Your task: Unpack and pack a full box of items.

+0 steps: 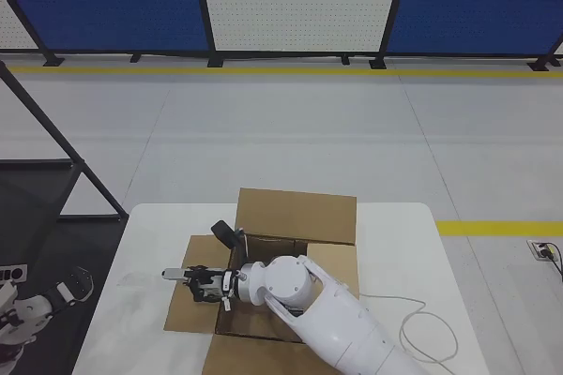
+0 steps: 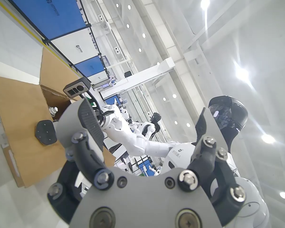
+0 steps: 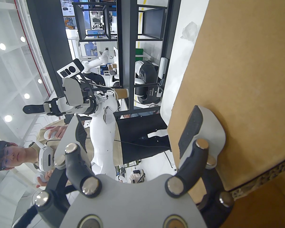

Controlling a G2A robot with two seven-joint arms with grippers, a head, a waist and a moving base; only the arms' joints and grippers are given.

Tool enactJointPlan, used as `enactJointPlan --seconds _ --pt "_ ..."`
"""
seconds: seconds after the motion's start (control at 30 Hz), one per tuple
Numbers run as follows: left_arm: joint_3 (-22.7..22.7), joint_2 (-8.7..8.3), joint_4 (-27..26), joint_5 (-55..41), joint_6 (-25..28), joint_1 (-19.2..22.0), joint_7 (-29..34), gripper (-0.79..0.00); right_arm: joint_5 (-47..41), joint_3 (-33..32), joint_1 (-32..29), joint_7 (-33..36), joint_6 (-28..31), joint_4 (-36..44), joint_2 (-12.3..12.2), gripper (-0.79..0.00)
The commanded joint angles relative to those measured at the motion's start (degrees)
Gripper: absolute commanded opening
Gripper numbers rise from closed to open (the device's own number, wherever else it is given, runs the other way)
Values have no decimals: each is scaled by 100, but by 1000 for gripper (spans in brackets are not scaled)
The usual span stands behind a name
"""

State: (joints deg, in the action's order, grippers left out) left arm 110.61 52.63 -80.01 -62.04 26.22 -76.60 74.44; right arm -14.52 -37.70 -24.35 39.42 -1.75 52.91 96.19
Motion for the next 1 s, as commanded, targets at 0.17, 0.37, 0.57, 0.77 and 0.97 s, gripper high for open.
enactJointPlan --seconds 0.17,0.37,0.57,0.77,0.97 --pt "-8 25 -40 58 -26 -14 8 0 236 -380 -198 100 205 484 -149 0" --pt "-37 45 -132 159 -61 -36 -8 0 573 -859 -599 95 196 1242 -363 0" --pt "-46 64 -224 220 -94 -58 -27 0 792 -1311 -995 154 54 1804 -540 0" --pt "-48 81 -260 269 -115 -65 -39 0 816 -1548 -1243 323 20 2124 -629 0" --pt "-30 94 -266 289 -133 -54 -39 0 696 -1631 -1353 516 49 2248 -660 0"
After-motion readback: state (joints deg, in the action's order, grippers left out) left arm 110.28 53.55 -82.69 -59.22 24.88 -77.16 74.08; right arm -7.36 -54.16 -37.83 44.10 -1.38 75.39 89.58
